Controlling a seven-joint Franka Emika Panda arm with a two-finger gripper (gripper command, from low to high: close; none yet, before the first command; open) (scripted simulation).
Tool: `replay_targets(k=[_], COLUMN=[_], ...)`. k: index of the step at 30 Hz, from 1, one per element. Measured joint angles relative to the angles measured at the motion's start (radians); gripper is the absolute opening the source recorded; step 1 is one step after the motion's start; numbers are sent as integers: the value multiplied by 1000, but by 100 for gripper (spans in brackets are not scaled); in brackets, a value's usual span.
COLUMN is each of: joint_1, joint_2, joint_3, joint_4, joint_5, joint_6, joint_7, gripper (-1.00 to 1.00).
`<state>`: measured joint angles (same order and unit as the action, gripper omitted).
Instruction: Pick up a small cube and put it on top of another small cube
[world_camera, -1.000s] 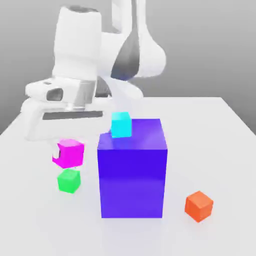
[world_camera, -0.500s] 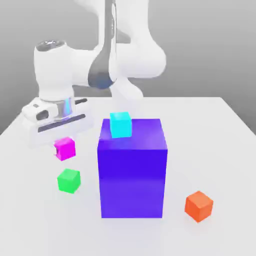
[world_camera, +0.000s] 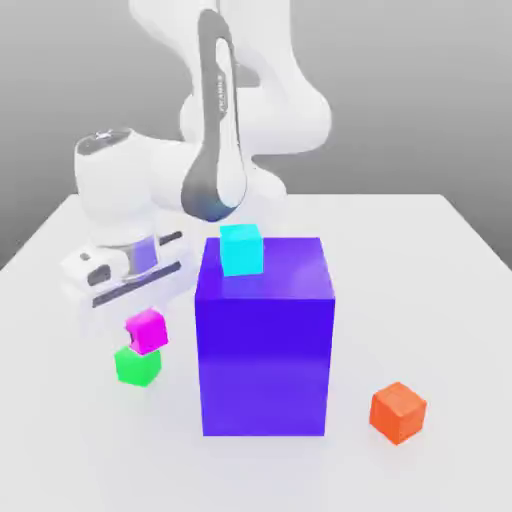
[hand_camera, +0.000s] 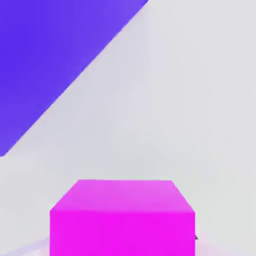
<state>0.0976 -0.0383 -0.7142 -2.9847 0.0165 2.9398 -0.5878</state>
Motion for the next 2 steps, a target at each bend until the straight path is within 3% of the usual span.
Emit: replay_targets(k=[1, 2], joint_1=[-2, -4], joint_2=[21, 32], joint_3=[0, 2], joint_4=[-2, -3], joint_5=[2, 2], joint_6=[25, 37], joint_7=[-1, -1], gripper=[-100, 100])
